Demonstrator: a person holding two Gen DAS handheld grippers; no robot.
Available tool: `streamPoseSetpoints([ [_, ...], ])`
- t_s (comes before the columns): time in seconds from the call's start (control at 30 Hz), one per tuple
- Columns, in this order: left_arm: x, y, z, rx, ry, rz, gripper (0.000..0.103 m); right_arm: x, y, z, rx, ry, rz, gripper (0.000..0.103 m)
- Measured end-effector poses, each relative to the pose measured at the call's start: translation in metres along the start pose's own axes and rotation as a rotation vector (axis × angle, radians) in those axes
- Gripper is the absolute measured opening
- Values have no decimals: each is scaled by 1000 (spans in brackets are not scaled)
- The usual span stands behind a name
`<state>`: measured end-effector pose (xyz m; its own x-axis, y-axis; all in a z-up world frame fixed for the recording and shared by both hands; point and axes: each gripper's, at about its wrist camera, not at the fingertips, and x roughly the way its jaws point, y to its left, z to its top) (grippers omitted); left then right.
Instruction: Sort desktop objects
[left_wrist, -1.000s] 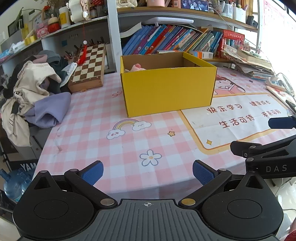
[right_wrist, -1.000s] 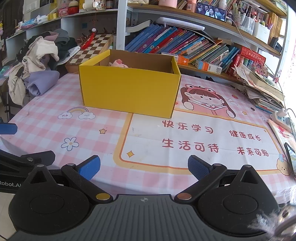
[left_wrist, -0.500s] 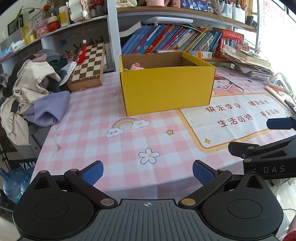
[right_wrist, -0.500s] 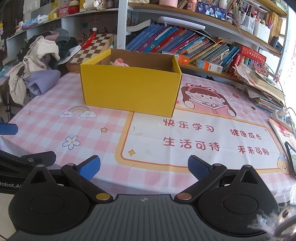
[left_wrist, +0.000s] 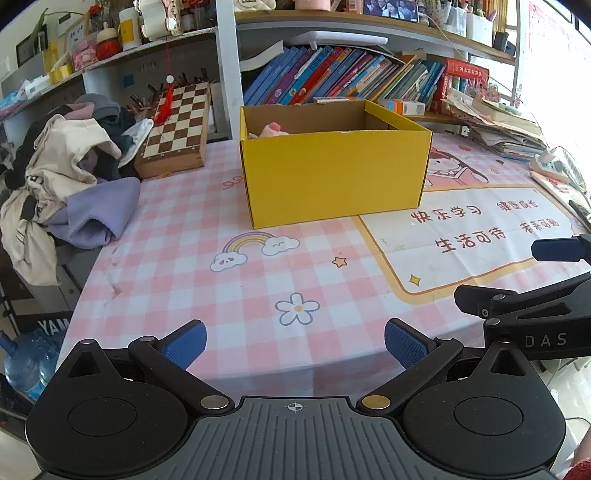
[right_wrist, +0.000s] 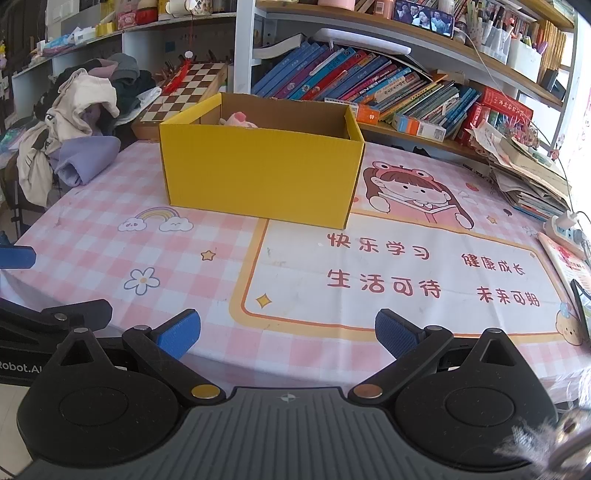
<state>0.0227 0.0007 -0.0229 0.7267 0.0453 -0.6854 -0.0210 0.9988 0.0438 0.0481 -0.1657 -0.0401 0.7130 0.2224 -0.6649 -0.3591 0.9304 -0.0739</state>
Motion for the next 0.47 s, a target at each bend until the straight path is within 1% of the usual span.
streamPoseSetpoints([
  [0.13,2,2,-1,-20,12,-14,103,1,-1,0,4,5,3,102],
  [0.23,1,3,-2,-29,1,-26,103,3,0,-1,3,11,4,102],
  [0.47,4,4,-2,-33,6,-32,103,7,1,1,-1,23,9,102],
])
